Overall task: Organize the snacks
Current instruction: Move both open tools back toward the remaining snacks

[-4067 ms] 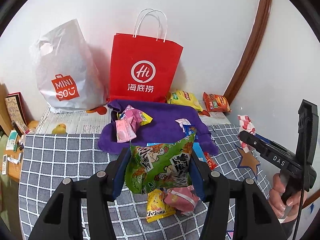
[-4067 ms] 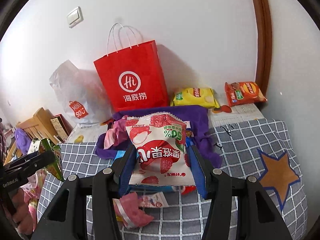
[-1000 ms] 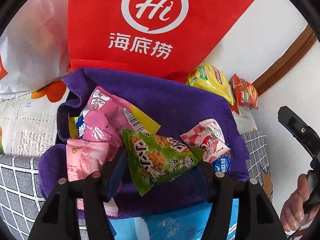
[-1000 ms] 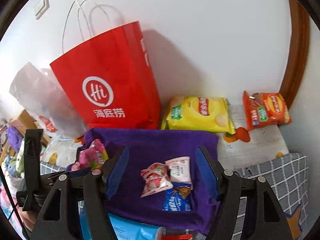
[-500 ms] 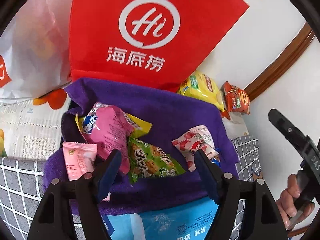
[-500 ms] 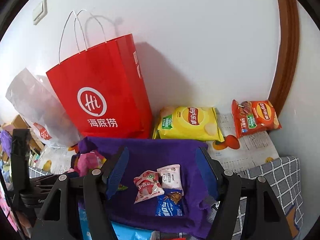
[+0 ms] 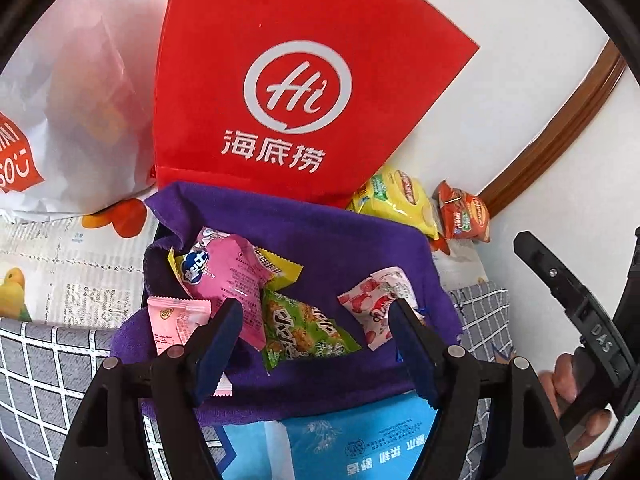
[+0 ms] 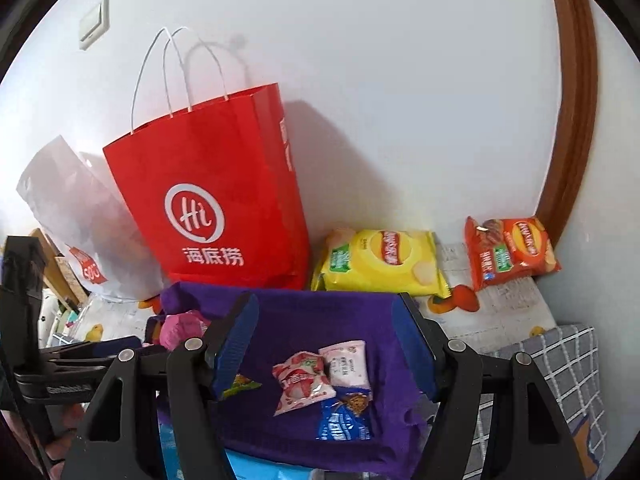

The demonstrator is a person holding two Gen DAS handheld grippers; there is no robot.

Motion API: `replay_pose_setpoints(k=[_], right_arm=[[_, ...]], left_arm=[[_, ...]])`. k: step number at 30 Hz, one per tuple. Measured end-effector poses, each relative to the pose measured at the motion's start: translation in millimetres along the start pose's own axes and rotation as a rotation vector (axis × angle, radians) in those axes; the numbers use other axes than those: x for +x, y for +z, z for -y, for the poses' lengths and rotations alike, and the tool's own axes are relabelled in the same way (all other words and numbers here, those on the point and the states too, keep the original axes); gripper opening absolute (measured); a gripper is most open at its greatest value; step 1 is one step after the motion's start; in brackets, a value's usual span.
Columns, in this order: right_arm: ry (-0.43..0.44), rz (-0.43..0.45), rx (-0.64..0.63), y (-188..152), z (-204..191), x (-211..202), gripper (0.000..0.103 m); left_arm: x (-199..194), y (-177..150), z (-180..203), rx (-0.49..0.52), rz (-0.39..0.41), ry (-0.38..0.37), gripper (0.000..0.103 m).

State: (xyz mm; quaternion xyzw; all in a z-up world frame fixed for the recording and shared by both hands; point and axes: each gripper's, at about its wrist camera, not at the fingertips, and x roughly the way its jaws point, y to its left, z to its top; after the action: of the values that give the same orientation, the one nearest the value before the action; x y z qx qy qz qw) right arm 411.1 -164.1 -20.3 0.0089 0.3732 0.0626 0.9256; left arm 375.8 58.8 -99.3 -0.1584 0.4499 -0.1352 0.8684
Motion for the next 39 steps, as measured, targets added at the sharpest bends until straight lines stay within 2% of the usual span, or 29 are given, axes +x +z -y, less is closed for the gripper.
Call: replay_pose_setpoints(k=[3, 5, 7, 10, 15, 20, 29, 31, 33, 36, 39], right_arm=[[-0.054, 0.007, 0.020, -3, 9, -11, 0.069], [-0.027, -0.029, 0.044, -9, 17, -15, 0.069], [-0.001, -0.082, 0.045, -22, 25, -17, 0.069], [-0.035, -0.136, 0.032, -54, 34, -21, 0.068], [-0.030, -0.268, 0.031, -113, 42, -13, 0.056], [0.017, -0.354, 0.048, -152, 43, -4, 0.044], [0.076, -0.342, -0.018, -171, 29, -8, 0.043], [0.065, -0.360, -0.039, -173, 27, -2, 0.043], [0.075, -0.371, -0.050, -174, 27, 3, 0.048], [0.056, -0.385, -0.070, -178, 27, 11, 0.048], [0.044, -0.357, -0.056, -180, 32, 6, 0.043]], left_arm=[[-9, 0, 1, 0.007, 0.016, 0.000, 0.073], [-13, 0, 3, 0.013, 0.029, 0.004, 0.073], [-16, 0, 5, 0.014, 0.029, -0.007, 0.073], [-21, 0, 8, 0.018, 0.040, -0.015, 0.073], [-31, 0, 12, 0.027, 0.059, -0.028, 0.073], [-35, 0, 15, 0.029, 0.063, -0.031, 0.073], [-38, -1, 18, 0.033, 0.070, -0.034, 0.073], [-38, -2, 18, 0.033, 0.068, -0.036, 0.073], [-38, -2, 18, 0.031, 0.065, -0.037, 0.073], [-39, -3, 19, 0.031, 0.063, -0.033, 0.073], [-43, -3, 22, 0.042, 0.075, -0.022, 0.073]])
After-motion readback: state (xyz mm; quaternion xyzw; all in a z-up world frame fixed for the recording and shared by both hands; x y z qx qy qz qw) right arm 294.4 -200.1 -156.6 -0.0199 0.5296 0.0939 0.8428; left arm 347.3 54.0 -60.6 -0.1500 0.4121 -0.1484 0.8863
